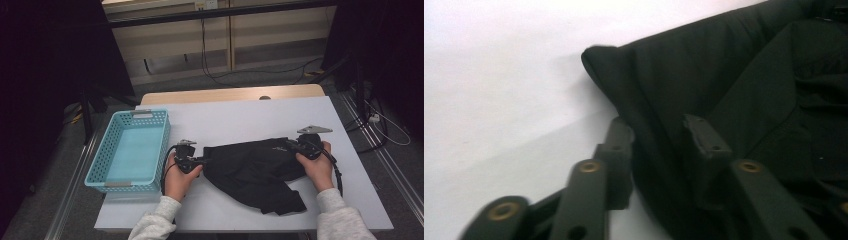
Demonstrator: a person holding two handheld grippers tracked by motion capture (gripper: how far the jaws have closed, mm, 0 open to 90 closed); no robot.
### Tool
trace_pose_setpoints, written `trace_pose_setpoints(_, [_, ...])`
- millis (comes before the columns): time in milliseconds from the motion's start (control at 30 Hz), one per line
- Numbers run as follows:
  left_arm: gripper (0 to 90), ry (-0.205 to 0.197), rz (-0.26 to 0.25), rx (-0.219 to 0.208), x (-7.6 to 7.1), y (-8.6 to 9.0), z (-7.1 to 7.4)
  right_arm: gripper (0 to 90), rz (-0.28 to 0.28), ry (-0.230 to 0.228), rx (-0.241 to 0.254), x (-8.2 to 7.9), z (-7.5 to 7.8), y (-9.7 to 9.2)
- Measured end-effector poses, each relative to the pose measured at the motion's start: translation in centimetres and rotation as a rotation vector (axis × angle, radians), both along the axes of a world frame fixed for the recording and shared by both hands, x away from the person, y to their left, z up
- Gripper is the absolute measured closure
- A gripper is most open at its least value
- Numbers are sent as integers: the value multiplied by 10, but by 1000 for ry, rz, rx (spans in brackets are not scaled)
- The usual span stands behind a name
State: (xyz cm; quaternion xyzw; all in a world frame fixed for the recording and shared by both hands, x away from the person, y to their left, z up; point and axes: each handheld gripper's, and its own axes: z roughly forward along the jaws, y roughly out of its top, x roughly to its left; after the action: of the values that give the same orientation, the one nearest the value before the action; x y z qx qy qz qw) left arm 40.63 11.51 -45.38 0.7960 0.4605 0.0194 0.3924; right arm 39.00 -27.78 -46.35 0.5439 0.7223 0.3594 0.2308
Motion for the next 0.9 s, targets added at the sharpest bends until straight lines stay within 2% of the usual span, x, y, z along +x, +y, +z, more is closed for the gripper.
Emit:
trace_pose_setpoints(133, [832, 41, -8, -7, -1, -2, 0, 862, 6, -20, 28, -2, 2, 0])
trace_pose_setpoints(267, [858, 57, -9, -6, -1, -1, 4, 864, 5, -63, 59, -5, 10, -1])
trace_pose_setpoints(467, [861, 9, 23, -58, 2, 12, 21, 864, 21, -119, 105, -13, 21, -2])
trace_pose_setpoints(533, [862, -3, 25, -71, 4, 17, 28, 864, 31, -132, 102, -15, 24, 0])
trace_pose_setpoints(667, [862, -23, 46, -69, 9, 29, 42, 864, 44, -143, 114, -16, 26, 5])
trace_pose_setpoints(767, [861, -39, 43, -54, 11, 34, 53, 864, 59, -153, 118, -17, 28, 9])
trace_pose_setpoints(900, [862, -35, 39, -63, 14, 38, 55, 864, 65, -170, 119, -17, 29, 14])
